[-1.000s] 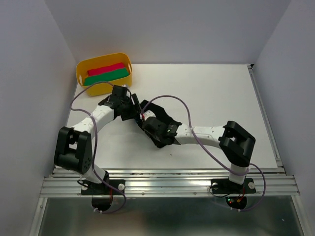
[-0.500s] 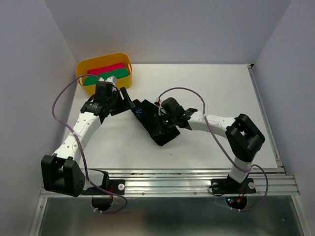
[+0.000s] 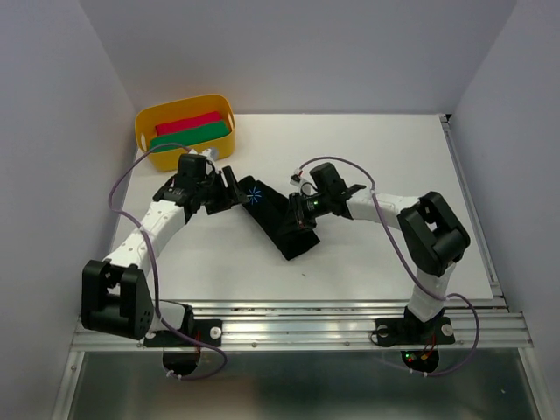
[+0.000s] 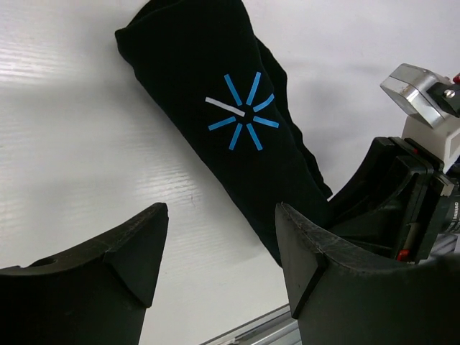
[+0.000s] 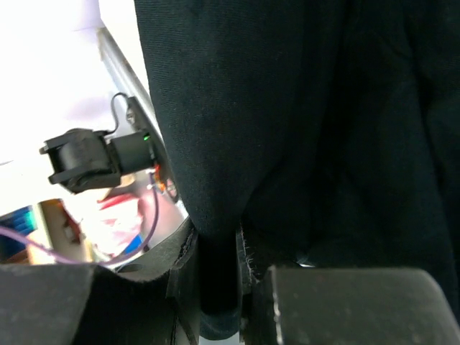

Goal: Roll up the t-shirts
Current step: Roll the T-shirt to the center of the board.

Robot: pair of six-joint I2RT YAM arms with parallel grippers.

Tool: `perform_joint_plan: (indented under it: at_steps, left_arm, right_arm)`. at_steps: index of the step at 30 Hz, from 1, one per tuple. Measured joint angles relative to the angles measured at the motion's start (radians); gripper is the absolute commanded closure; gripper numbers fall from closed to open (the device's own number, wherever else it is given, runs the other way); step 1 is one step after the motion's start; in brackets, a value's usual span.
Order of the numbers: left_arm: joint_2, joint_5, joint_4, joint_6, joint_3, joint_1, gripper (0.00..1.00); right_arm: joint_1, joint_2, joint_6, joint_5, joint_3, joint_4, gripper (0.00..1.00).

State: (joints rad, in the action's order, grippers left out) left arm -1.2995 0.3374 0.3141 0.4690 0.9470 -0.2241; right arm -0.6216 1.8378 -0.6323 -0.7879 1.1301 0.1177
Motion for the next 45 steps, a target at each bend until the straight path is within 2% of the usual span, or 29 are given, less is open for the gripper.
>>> perform_joint_plan:
  at_steps: [5, 13, 15, 16, 18, 20, 25, 26, 28, 31, 37, 40, 41, 44, 45]
  left_arm:
    - [-0.081, 0.024, -0.065, -0.001, 0.000, -0.011, 0.30]
    - [-0.183, 0.038, -0.131, -0.001, 0.033, -0.031, 0.33]
    - [-0.209, 0.045, -0.157, -0.002, 0.052, -0.032, 0.34]
    - [-0.225, 0.049, -0.170, -0.002, 0.060, -0.032, 0.34]
    - [-0.248, 0.054, -0.191, -0.001, 0.069, -0.032, 0.34]
    - [-0.282, 0.056, -0.212, -0.001, 0.083, -0.032, 0.34]
    - [-0.387, 0.056, -0.236, -0.002, 0.135, -0.032, 0.36]
    - [-0.409, 0.056, -0.238, -0.002, 0.145, -0.032, 0.36]
    - [-0.445, 0.056, -0.243, -0.002, 0.162, -0.032, 0.36]
    - [-0.473, 0.055, -0.243, -0.001, 0.180, -0.032, 0.36]
    - [-0.493, 0.056, -0.240, -0.001, 0.213, -0.037, 0.37]
    - [-0.493, 0.054, -0.236, -0.002, 0.223, -0.039, 0.42]
    - [-0.492, 0.054, -0.234, -0.002, 0.226, -0.039, 0.44]
    - [-0.491, 0.048, -0.221, -0.002, 0.235, -0.044, 0.57]
    - [-0.491, 0.045, -0.214, -0.002, 0.241, -0.045, 0.66]
  right_arm:
    - [0.050, 0.043, 0.000, -0.107, 0.000, -0.015, 0.93]
    - [0.084, 0.089, 0.006, -0.179, 0.000, -0.021, 0.86]
    - [0.088, 0.089, 0.009, -0.187, 0.000, -0.021, 0.79]
    - [0.093, 0.089, 0.011, -0.190, 0.002, -0.019, 0.70]
    - [0.103, 0.089, 0.021, -0.193, 0.003, -0.013, 0.63]
    - [0.119, 0.089, 0.030, -0.193, 0.007, 0.001, 0.50]
    - [0.146, 0.089, 0.071, -0.141, 0.040, 0.082, 0.31]
    - [0.149, 0.089, 0.079, -0.125, 0.045, 0.094, 0.23]
    - [0.156, 0.077, 0.107, -0.063, 0.054, 0.144, 0.16]
    - [0.158, 0.037, 0.125, 0.026, 0.054, 0.206, 0.15]
    - [0.158, -0.159, 0.151, 0.310, 0.054, 0.341, 0.17]
    - [0.157, -0.258, 0.159, 0.437, 0.054, 0.379, 0.42]
    - [0.156, -0.287, 0.154, 0.471, 0.054, 0.388, 0.66]
    - [0.126, -0.363, 0.146, 0.572, 0.054, 0.400, 0.88]
    - [0.109, -0.372, 0.146, 0.584, 0.054, 0.400, 0.90]
